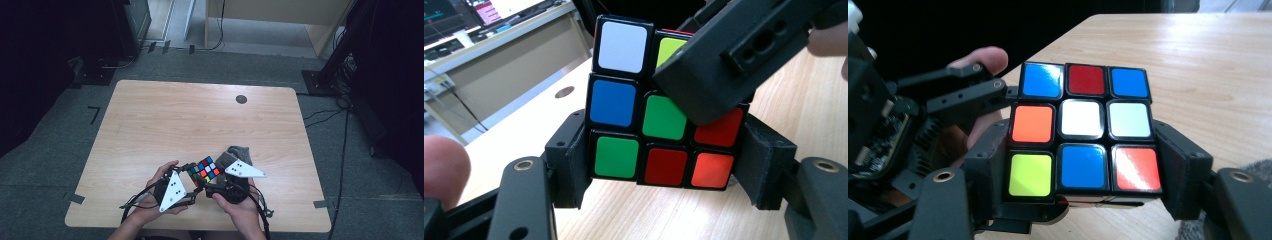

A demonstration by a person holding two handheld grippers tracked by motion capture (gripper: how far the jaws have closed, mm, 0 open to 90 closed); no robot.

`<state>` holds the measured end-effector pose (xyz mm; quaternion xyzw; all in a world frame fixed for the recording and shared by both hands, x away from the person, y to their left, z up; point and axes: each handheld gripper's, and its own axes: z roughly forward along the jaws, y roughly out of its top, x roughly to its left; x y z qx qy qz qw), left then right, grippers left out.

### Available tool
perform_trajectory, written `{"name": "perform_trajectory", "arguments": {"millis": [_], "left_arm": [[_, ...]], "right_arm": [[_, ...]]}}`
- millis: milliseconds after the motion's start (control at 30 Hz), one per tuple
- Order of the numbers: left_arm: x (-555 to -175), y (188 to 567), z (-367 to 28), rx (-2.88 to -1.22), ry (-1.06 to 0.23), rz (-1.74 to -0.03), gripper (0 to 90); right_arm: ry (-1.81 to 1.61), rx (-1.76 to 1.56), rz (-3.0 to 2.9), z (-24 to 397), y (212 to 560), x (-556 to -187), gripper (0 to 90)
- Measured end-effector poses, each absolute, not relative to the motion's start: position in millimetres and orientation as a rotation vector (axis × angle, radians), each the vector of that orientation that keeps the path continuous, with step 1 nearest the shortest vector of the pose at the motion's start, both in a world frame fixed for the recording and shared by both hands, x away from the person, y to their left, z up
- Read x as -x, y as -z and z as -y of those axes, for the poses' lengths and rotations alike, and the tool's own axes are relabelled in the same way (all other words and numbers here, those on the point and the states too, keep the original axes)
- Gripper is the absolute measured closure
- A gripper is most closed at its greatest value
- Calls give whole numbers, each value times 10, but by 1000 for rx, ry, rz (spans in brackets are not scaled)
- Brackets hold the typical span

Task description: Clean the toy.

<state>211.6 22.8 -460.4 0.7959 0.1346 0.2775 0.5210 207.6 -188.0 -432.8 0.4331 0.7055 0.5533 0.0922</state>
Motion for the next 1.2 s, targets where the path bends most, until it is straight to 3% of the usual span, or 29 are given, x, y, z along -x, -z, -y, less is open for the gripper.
{"name": "perform_trajectory", "arguments": {"millis": [267,400,633,767,867,967,1200], "left_arm": [[-2110,4649,-189,-1939,-739,-321,246],[-2074,4648,-204,-1918,-768,-277,333],[-2101,4659,-247,-1907,-706,-258,343],[-2138,4626,-293,-1885,-662,-289,344],[-2214,4601,-382,-1861,-640,-349,344],[-2291,4607,-483,-1851,-630,-411,344],[-2432,4572,-667,-1808,-560,-552,344]], "right_arm": [[-1689,-1347,-2066,1924,4318,-2072,346],[-1705,-1319,-2096,1875,4319,-2057,347],[-1716,-1296,-2169,1917,4307,-2118,335],[-1693,-1211,-2168,1945,4274,-2113,213],[-1779,-1199,-2098,2072,4212,-2128,178],[-1794,-1239,-1978,2233,4215,-2163,212],[-1292,-1307,-2060,2506,4642,-2427,205]]}}
